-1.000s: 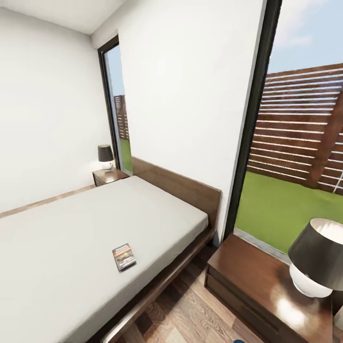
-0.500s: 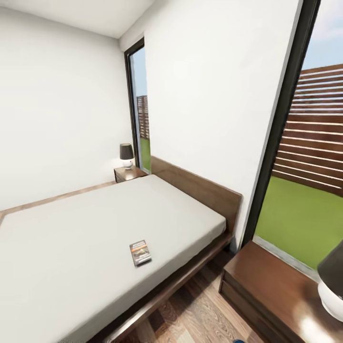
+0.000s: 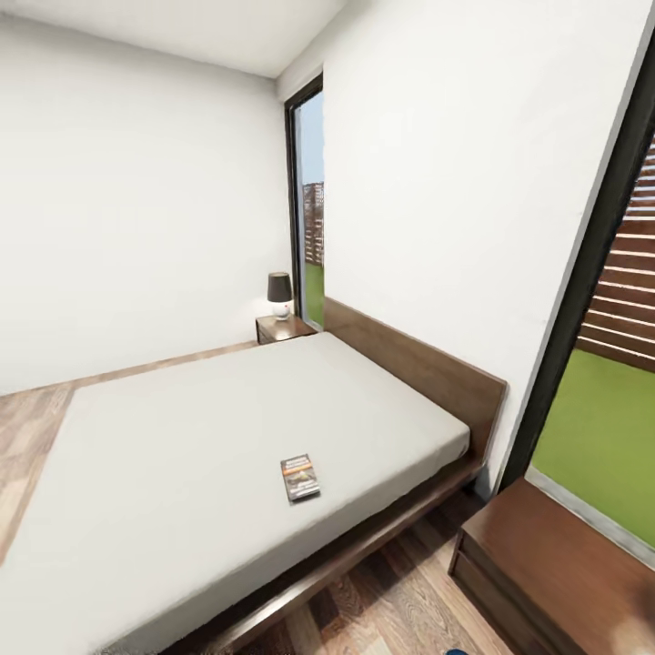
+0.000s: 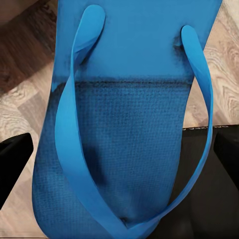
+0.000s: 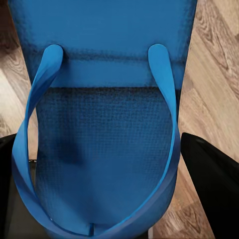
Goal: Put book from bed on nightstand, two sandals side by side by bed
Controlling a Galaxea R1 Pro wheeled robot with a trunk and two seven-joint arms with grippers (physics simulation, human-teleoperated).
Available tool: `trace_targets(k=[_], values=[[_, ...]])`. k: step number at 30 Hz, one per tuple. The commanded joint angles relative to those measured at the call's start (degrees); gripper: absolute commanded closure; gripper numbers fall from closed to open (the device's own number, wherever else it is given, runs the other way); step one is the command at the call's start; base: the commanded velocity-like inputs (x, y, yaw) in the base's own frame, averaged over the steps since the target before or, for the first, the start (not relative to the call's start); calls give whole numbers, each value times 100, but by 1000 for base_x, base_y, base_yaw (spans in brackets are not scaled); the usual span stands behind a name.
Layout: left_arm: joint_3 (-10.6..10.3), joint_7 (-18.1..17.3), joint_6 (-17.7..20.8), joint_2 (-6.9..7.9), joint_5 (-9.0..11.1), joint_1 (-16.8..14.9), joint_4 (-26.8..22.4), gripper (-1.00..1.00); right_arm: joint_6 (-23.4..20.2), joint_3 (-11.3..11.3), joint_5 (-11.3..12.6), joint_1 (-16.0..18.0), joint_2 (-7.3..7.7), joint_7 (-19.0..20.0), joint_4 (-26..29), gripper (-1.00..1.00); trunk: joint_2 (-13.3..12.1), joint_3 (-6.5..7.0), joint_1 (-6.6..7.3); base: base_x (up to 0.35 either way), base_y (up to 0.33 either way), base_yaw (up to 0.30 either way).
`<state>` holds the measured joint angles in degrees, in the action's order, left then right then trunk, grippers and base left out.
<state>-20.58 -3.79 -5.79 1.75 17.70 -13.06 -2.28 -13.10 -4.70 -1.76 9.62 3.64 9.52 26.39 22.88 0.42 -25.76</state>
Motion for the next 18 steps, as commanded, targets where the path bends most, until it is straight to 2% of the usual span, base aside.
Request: trace_targets(k=[1,18], values=[[-48,1,-18,0,50,-4,8,100,-34,-40,-20,-3,-4,41,13,100,4,-2,-2,-34,0,278],[-43,1,-19,0,50,-4,8,100,-34,-37,-19,-2,-4,41,14,100,4,-2,-2,-65,0,278]])
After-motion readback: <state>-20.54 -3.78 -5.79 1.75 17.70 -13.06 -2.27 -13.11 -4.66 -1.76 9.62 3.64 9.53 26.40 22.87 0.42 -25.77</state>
